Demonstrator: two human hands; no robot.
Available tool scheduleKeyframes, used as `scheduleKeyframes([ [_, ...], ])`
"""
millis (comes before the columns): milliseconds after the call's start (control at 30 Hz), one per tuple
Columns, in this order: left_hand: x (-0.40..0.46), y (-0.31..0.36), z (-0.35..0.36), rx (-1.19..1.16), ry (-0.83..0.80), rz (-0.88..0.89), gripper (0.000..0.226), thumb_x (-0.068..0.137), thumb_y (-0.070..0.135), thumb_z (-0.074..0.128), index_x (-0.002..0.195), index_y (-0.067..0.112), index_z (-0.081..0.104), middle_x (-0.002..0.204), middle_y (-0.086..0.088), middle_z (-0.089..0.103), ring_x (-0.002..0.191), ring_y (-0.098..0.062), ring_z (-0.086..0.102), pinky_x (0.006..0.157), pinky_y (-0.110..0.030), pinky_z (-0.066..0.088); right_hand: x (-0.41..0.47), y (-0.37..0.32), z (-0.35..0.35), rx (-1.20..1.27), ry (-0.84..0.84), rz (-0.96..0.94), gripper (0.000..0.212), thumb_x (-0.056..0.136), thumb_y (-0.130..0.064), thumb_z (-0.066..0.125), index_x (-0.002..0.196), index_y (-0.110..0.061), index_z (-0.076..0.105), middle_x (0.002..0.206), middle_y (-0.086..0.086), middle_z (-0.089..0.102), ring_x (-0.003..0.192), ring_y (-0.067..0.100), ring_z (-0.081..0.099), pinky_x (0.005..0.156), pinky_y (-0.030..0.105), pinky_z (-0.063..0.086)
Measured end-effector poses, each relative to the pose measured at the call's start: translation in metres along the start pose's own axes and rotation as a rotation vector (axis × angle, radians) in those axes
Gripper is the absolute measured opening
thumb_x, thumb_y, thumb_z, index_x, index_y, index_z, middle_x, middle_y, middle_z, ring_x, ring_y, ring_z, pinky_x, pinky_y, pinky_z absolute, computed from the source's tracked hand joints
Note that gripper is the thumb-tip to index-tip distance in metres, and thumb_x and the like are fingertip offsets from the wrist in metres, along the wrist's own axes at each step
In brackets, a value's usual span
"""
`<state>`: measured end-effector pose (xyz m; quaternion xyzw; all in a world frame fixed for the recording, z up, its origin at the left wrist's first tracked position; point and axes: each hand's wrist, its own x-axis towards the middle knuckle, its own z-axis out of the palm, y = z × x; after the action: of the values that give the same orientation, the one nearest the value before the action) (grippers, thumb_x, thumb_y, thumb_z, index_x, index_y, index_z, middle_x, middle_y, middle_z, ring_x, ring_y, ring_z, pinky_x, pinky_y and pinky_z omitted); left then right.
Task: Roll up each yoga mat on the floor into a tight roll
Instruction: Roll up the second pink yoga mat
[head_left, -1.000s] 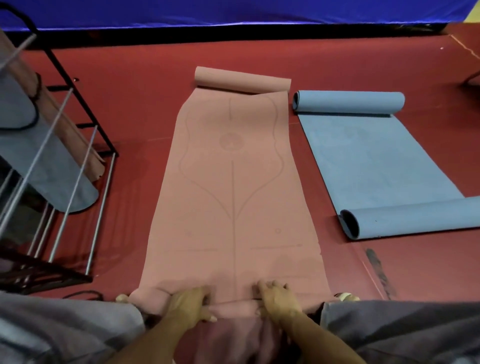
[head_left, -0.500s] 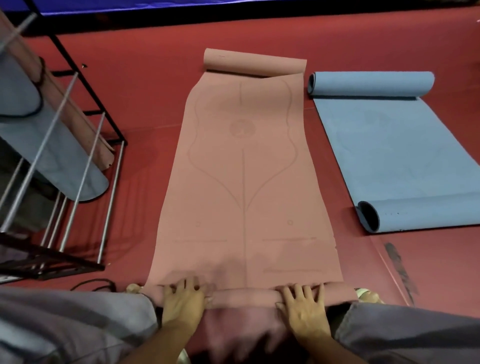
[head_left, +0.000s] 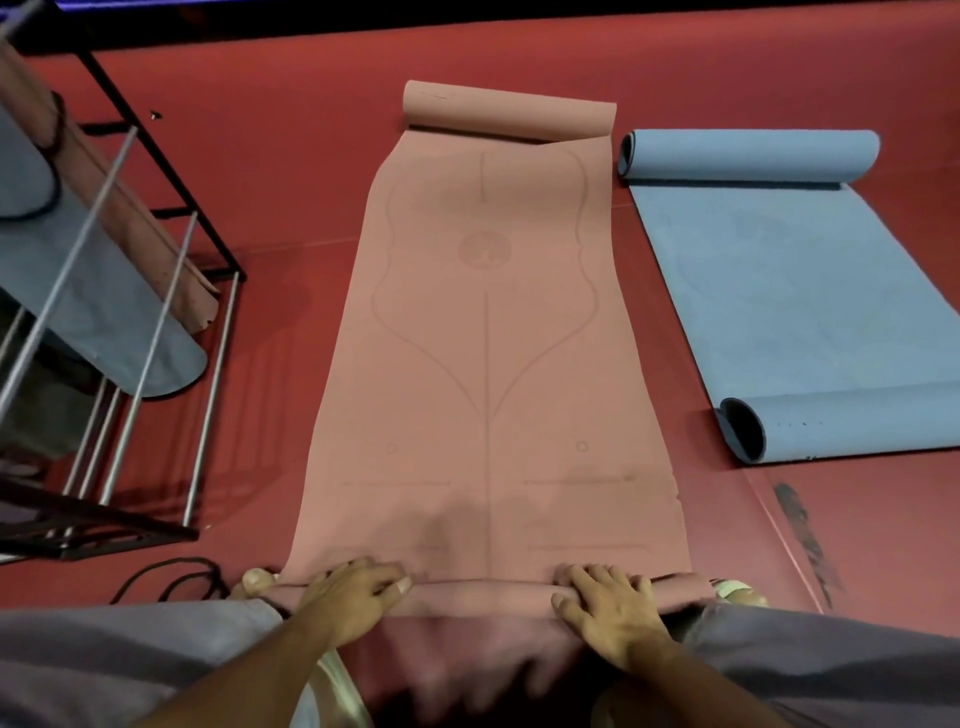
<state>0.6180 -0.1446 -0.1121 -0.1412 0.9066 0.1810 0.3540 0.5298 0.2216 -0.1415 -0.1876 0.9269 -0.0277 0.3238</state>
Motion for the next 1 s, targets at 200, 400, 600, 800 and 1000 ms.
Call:
scheduleKeyframes([
  [200,0.008,0.004,-0.009,-0.144,-0.029,-0.04,0.03,0.093,0.077,0.047,0.072,0.058,0.057,0.077,0.018,0.06,0.09,-0.01,0.058,0.1,-0.035,0.045,0.008,0.0,-0.012,0.11,-0.065,0.046,0.043,0.102,-0.065,0.026,0.133,-0.045,0.048,0.138,-0.016,0.058,0.136,0.013,0.045,0.107,0.047,0.027],
  [400,0.018,0.011,0.007,-0.186,0.128,-0.155,0.046,0.083,0.071,0.065,0.089,0.028,0.052,0.087,0.018,0.066,0.088,-0.007,0.062,0.094,-0.033,0.044,0.011,-0.009,-0.016,0.123,-0.04,0.131,0.043,0.1,-0.069,0.031,0.122,-0.036,0.049,0.127,-0.002,0.066,0.128,0.022,0.055,0.105,0.047,0.03],
  [600,0.022,0.009,0.025,-0.029,0.277,-0.121,0.049,0.081,0.074,0.063,0.096,0.029,0.052,0.103,0.014,0.044,0.107,-0.014,0.049,0.095,-0.032,0.039,0.013,-0.011,-0.004,0.052,0.021,0.166,0.052,0.096,-0.075,0.034,0.128,-0.036,0.048,0.129,0.002,0.05,0.126,0.029,0.05,0.103,0.047,0.036],
  [800,0.022,0.0,0.032,0.151,0.42,0.139,0.027,0.072,0.062,0.075,0.081,0.037,0.071,0.092,0.014,0.062,0.086,-0.021,0.065,0.076,-0.038,0.05,0.017,-0.012,0.001,-0.022,0.041,0.178,0.06,0.093,-0.079,0.027,0.133,-0.039,0.047,0.133,0.0,0.05,0.126,0.028,0.044,0.102,0.048,0.036],
  [1000,0.01,-0.018,0.024,0.326,0.284,0.233,0.058,0.043,0.088,0.069,0.077,0.043,0.078,0.088,0.016,0.061,0.08,-0.012,0.065,0.07,-0.034,0.055,0.016,-0.008,-0.001,0.065,0.077,0.107,0.048,0.096,-0.075,0.034,0.121,-0.037,0.049,0.131,-0.016,0.053,0.121,0.022,0.045,0.096,0.047,0.035],
])
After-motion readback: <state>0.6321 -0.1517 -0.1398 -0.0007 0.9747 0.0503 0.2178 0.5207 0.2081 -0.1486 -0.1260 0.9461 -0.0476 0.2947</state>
